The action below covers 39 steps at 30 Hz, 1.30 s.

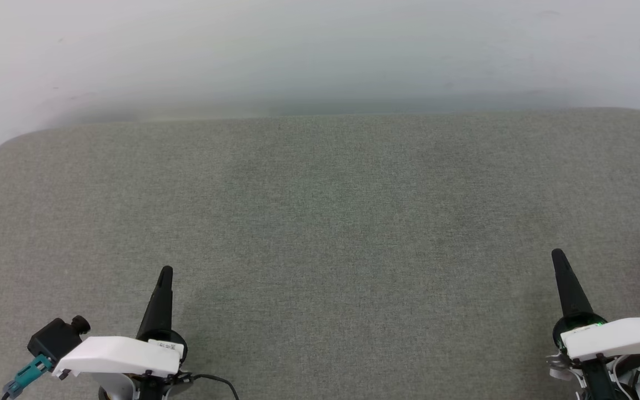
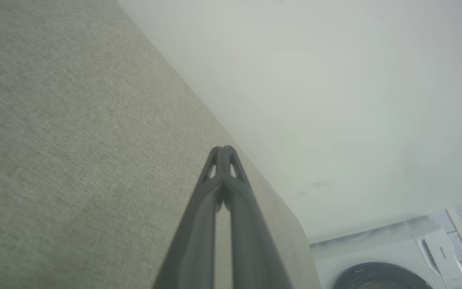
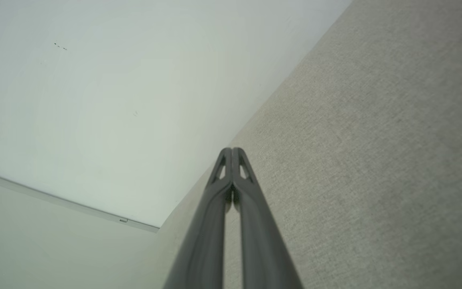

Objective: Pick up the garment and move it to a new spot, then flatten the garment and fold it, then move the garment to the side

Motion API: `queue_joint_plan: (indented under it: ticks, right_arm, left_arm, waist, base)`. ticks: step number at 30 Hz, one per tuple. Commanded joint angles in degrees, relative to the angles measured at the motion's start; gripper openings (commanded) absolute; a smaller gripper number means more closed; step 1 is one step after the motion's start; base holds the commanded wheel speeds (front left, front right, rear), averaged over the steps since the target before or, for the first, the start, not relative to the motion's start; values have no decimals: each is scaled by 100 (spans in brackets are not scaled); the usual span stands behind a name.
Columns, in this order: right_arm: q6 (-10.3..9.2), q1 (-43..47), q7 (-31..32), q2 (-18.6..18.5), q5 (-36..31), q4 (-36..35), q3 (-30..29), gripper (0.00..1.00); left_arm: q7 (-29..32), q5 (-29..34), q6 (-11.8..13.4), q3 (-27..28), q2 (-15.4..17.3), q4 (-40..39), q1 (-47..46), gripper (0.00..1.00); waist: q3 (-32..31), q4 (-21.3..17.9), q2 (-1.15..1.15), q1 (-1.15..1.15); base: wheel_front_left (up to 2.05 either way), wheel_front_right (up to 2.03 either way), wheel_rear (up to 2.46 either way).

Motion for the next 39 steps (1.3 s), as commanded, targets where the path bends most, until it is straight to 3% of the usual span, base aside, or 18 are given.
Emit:
queue_joint_plan:
  ticks: [1, 39]
  right_arm:
    - [-1, -136, 27, 14, 154, -24, -19, 0]
    - [-1, -207, 457, 109, 2130, 225, -175, 0]
  left_arm:
    - [34, -154, -26, 39, 24, -21, -143, 0]
    - [591, -2188, -35, 242, 3, 260, -264, 0]
  waist:
    - [-7, -1, 0, 0]
    - [-214, -15, 0, -1]
  base:
    - [0, 0, 0]
    - [0, 0, 0]
